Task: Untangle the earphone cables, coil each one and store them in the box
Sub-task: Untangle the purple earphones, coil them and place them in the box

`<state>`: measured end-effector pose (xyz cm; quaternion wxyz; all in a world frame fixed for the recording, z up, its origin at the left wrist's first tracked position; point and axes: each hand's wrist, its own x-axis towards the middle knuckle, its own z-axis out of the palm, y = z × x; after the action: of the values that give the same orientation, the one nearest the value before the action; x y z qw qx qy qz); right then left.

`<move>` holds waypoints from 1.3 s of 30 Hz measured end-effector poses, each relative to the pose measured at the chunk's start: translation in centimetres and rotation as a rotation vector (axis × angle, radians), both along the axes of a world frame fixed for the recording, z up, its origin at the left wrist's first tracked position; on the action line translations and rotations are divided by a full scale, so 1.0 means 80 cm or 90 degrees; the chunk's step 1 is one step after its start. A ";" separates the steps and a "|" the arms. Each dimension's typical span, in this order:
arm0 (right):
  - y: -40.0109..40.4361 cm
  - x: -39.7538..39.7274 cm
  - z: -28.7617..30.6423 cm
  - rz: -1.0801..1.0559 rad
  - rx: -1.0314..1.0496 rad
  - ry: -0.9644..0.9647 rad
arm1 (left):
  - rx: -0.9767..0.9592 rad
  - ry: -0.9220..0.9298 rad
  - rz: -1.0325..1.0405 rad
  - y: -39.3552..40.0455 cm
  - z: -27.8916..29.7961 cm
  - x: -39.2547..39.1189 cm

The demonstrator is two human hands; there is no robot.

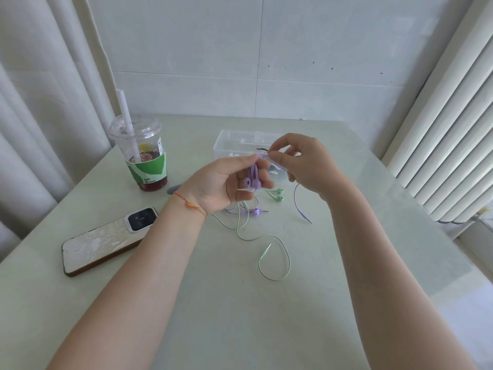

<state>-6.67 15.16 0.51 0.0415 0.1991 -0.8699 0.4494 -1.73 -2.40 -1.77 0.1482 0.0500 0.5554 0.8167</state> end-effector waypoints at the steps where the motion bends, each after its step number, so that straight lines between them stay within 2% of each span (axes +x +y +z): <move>1: 0.000 -0.001 -0.003 0.005 0.014 -0.010 | 0.061 -0.011 0.019 -0.003 0.001 -0.002; 5: 0.006 -0.010 -0.012 -0.017 0.013 -0.041 | 0.241 -0.061 0.097 -0.019 -0.002 -0.015; 8: 0.016 -0.015 -0.015 -0.062 0.038 -0.031 | 0.298 -0.141 0.235 -0.031 -0.017 -0.025; 10: 0.021 -0.018 -0.015 -0.108 0.091 -0.023 | 0.278 -0.183 0.329 -0.038 -0.028 -0.028; 12: 0.026 -0.021 -0.017 -0.205 0.191 -0.006 | 0.256 -0.206 0.365 -0.039 -0.033 -0.029; 14: 0.025 -0.020 -0.019 -0.290 0.297 0.021 | 0.201 -0.210 0.348 -0.033 -0.031 -0.029; 16: 0.019 -0.019 -0.023 -0.279 0.371 0.066 | 0.112 -0.197 0.280 -0.024 -0.023 -0.025; 18: 0.008 -0.016 -0.023 -0.189 0.324 0.098 | 0.047 -0.188 0.186 -0.013 -0.015 -0.021; 20: -0.006 -0.008 -0.017 -0.077 0.201 0.083 | 0.006 -0.180 0.126 -0.006 -0.011 -0.016; 23: -0.023 0.008 -0.010 0.075 0.050 -0.023 | -0.013 -0.170 0.093 -0.001 -0.007 -0.012; 25: -0.027 0.014 -0.009 0.106 0.025 -0.067 | -0.023 -0.160 0.080 0.000 -0.006 -0.011; 27: -0.028 0.016 -0.008 0.107 0.044 -0.061 | -0.030 -0.153 0.071 -0.001 -0.005 -0.011; 30: -0.024 0.015 -0.008 0.114 0.011 -0.085 | 0.029 -0.161 0.057 -0.003 -0.007 -0.012; 34: -0.020 0.009 -0.011 0.097 -0.033 -0.112 | 0.191 -0.166 0.049 -0.005 -0.006 -0.011; 39: -0.023 0.014 -0.009 0.115 0.056 -0.123 | 0.305 -0.086 0.124 -0.005 -0.007 -0.012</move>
<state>-5.56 13.33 -0.22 -0.0921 0.2339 -0.8672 0.4299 -2.71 -2.77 -2.35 0.0899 -0.0247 0.3374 0.9367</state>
